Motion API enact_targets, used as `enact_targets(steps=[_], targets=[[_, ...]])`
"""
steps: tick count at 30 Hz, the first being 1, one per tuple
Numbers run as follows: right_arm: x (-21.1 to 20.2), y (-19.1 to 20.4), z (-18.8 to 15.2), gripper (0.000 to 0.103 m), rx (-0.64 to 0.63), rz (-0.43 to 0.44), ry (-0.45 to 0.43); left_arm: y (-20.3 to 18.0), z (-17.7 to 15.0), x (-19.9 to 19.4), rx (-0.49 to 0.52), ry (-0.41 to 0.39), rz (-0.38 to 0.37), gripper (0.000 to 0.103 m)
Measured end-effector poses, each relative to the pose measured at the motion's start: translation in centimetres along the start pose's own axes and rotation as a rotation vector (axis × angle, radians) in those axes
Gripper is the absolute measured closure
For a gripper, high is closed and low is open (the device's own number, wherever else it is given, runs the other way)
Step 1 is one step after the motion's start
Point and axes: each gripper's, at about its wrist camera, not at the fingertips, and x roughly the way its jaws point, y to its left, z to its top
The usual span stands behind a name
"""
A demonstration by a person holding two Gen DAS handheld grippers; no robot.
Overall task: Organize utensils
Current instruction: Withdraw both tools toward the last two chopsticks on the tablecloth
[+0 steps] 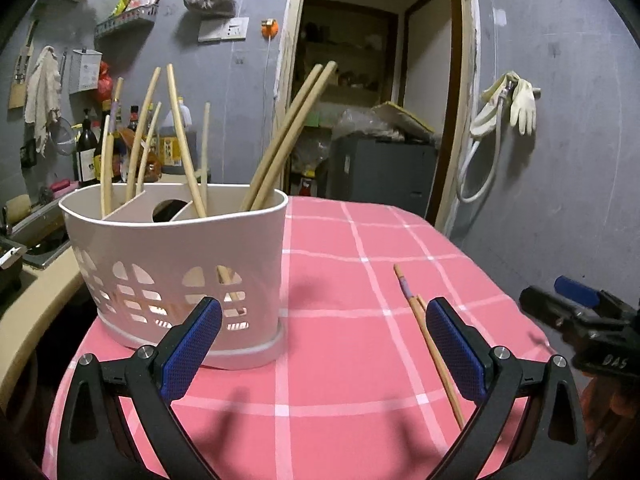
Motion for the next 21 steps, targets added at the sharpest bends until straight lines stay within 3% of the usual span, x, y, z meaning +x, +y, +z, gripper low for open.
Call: enact_targets(steps=[5, 13, 18, 21], targets=[[2.0, 0.4, -0.7, 0.001, -0.036, -0.016, 0.122, 0.5, -0.1, 0.8, -0.019, 0.042, 0.002, 0.003], [5.0, 1.1, -1.6, 0.022, -0.085, -0.007, 0.289, 1.0, -0.2, 1.3, -0.032, 0.092, 0.012, 0.003], [6.4, 1.6, -2.0, 0.025, -0.108, 0.017, 0.373, 0.9, -0.2, 2.0, -0.034, 0.141, 0.01, 0.003], [7.0, 1.6, -2.3, 0.033, -0.121, 0.002, 0.409, 0.9, -0.2, 2.5, -0.028, 0.173, 0.002, 0.003]])
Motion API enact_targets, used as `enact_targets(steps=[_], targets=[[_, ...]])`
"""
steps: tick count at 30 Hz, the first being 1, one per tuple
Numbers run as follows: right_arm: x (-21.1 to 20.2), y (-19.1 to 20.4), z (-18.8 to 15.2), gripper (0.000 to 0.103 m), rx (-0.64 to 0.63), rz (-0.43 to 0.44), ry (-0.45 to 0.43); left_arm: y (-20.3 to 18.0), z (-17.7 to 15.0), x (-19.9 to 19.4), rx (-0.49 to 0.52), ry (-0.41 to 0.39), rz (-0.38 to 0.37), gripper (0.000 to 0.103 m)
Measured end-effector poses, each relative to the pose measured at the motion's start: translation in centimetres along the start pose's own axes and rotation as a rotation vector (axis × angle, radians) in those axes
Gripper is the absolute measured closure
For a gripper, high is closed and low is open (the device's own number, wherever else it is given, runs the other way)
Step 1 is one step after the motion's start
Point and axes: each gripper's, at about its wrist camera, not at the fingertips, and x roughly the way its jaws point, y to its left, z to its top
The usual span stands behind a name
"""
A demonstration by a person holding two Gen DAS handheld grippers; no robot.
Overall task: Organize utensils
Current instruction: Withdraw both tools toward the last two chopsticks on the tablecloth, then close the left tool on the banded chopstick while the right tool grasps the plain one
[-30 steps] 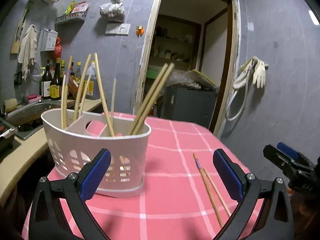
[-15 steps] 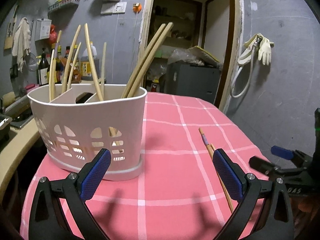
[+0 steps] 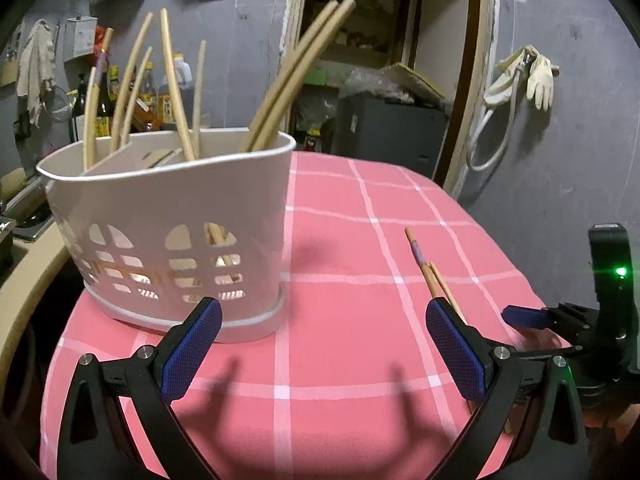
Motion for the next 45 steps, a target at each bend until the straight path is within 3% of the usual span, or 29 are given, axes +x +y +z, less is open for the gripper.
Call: enact_targets(steps=[7, 15, 27, 41, 43, 45], targets=[[-0.4, -1.4, -0.1, 0.062, 0.016, -0.013, -0.01, -0.8, 0.3, 1.7, 0.008, 0.082, -0.068, 0.004], [-0.8, -4.0, -0.3, 0.083, 0.071, 0.005, -0.022, -2.4, 0.9, 3.4, 0.058, 0.146, -0.142, 0.007], [0.2, -6.3, 1.0, 0.085, 0.115, 0.074, -0.016, -5.1, 2.4, 8.2, 0.087, 0.273, -0.26, 0.055], [2.7, -6.8, 4.0, 0.086, 0.138, 0.108, 0.04, -6.6, 3.6, 10.7, 0.067, 0.329, -0.284, 0.083], [2.9, -6.9, 4.2, 0.095, 0.144, 0.103, 0.051, -6.7, 3.8, 11.0, 0.062, 0.344, -0.273, 0.089], [3.0, -7.3, 4.2, 0.097, 0.171, 0.12, 0.052, -6.5, 4.0, 11.3, 0.048, 0.353, -0.263, 0.096]])
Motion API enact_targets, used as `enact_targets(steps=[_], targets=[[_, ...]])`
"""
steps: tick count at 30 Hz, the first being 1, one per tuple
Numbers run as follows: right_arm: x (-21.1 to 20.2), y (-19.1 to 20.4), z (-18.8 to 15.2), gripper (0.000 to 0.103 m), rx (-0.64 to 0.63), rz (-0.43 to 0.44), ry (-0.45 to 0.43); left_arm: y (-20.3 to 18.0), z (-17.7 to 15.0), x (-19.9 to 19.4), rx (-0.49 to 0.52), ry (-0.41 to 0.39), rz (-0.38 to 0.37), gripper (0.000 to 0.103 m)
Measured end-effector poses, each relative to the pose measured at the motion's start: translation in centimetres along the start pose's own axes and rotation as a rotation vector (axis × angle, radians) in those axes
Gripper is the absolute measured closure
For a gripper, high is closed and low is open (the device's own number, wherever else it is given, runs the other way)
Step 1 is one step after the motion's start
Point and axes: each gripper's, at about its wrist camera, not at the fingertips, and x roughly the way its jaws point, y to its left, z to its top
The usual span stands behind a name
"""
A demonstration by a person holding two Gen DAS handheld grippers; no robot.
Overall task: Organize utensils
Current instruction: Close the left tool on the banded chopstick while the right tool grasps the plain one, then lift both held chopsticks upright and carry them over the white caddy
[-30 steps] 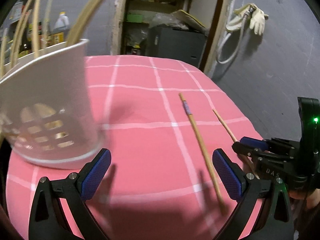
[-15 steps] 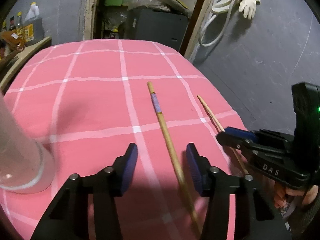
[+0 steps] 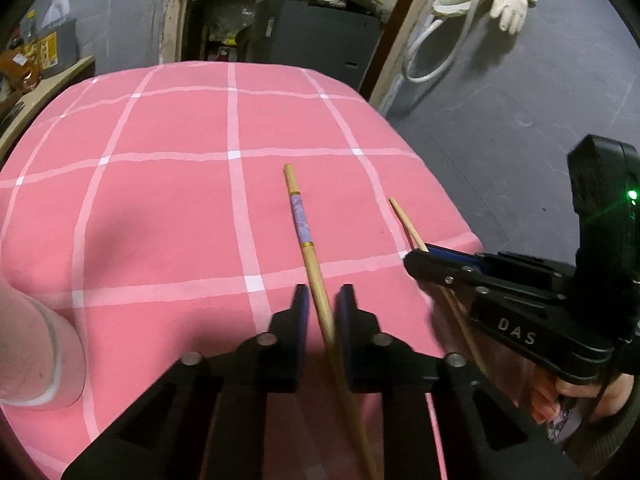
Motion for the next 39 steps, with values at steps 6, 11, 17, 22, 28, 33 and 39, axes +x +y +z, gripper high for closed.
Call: enact_targets(steps=[6, 11, 17, 22, 28, 33, 39], targets=[[-0.5, -1.1, -0.7, 0.1, 0.099, 0.065, -0.025, 0.7, 0.1, -0.2, -0.048, 0.013, -0.018, 0.099], [-1.6, -1.0, -1.9, 0.1, 0.143, 0.115, -0.068, 0.6, -0.7, -1.4, -0.051, -0.007, -0.042, 0.099], [-3.1, -0.4, -3.0, 0.1, 0.169, 0.166, -0.139, 0.2, -1.8, -3.8, -0.036, -0.077, -0.054, 0.099], [-5.8, 1.2, -4.0, 0.1, 0.15, 0.198, -0.276, 0.2, -2.7, -7.1, -0.024, -0.197, -0.074, 0.099], [-8.8, 4.8, -4.3, 0.1, 0.077, 0.193, -0.439, -0.1, -3.3, -10.9, -0.009, -0.353, -0.052, 0.099], [-10.8, 7.7, -3.7, 0.1, 0.022, 0.197, -0.543, 0.4, -4.1, -13.9, -0.011, -0.471, -0.033, 0.099], [-12.2, 11.3, -2.2, 0.1, -0.026, 0.264, -0.622, 2.2, -4.3, -17.7, -0.035, -0.598, -0.018, 0.099]])
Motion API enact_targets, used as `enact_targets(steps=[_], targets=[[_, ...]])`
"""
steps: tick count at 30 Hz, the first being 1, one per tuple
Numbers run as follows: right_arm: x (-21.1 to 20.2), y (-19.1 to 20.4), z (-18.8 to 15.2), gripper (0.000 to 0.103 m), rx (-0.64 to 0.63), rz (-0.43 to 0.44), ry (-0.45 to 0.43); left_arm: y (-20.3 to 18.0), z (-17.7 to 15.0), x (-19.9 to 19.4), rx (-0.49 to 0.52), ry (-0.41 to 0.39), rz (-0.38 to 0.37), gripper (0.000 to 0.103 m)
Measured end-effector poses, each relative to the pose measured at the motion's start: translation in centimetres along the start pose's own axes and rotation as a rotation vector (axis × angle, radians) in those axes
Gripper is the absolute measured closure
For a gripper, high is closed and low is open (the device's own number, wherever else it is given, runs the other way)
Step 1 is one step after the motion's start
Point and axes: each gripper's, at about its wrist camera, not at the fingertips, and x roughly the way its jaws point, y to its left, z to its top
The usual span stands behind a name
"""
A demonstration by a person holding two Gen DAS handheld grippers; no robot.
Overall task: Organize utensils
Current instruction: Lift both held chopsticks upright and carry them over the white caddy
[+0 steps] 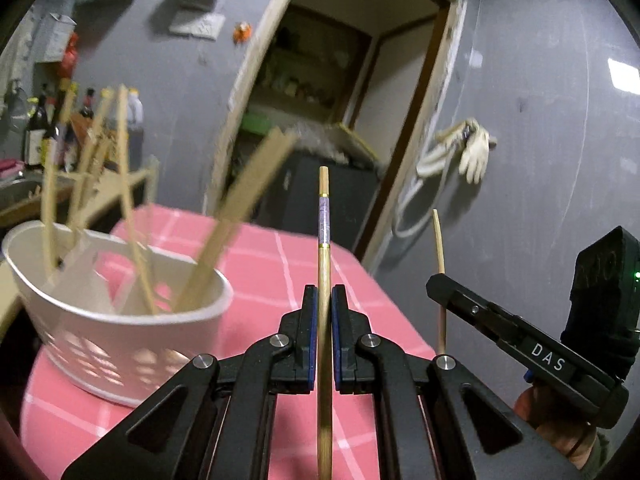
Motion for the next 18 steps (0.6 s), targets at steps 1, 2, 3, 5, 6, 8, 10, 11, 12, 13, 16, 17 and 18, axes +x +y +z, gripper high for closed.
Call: enact_targets(steps=[1, 2, 3, 5, 6, 8, 10, 11, 12, 13, 16, 17, 18], targets=[[0.0, 0.5, 0.3, 0.1, -0.005, 0.012, -0.012, 0.4, 0.4, -0.6, -0.005, -0.024, 0.006, 0.099], [0.1, 1.1, 0.5, 0.1, -0.012, 0.026, -0.028, 0.7, 0.7, -1.1, -0.008, -0.044, 0.013, 0.099], [0.2, 1.7, 0.8, 0.1, -0.019, 0.04, -0.044, 1.1, 1.1, -1.7, -0.008, -0.063, 0.019, 0.099], [0.6, 3.1, 1.4, 0.1, -0.036, 0.075, -0.083, 1.8, 1.8, -2.2, -0.011, -0.093, 0.031, 0.099], [0.8, 3.9, 1.7, 0.1, -0.049, 0.091, -0.099, 2.3, 2.1, -2.7, -0.014, -0.111, 0.036, 0.099], [1.4, 5.5, 2.4, 0.1, -0.077, 0.116, -0.123, 3.2, 3.1, -3.5, -0.012, -0.151, 0.054, 0.099], [2.4, 7.1, 3.1, 0.1, -0.102, 0.143, -0.146, 4.4, 4.1, -4.5, -0.015, -0.185, 0.076, 0.099], [2.8, 7.7, 3.5, 0.1, -0.108, 0.151, -0.156, 5.2, 4.5, -5.0, -0.02, -0.201, 0.086, 0.099], [3.4, 8.4, 3.8, 0.1, -0.115, 0.164, -0.171, 5.8, 4.8, -5.4, -0.026, -0.215, 0.095, 0.099], [3.8, 8.8, 4.0, 0.1, -0.118, 0.171, -0.181, 6.6, 5.2, -5.9, -0.034, -0.235, 0.107, 0.099], [5.3, 10.0, 4.7, 0.1, -0.132, 0.189, -0.22, 9.0, 6.4, -6.8, -0.053, -0.289, 0.146, 0.099], [5.8, 10.3, 4.9, 0.1, -0.136, 0.189, -0.235, 9.9, 6.8, -7.0, -0.063, -0.306, 0.158, 0.099], [6.3, 10.6, 4.9, 0.1, -0.139, 0.186, -0.247, 11.0, 7.3, -7.4, -0.073, -0.321, 0.17, 0.099]])
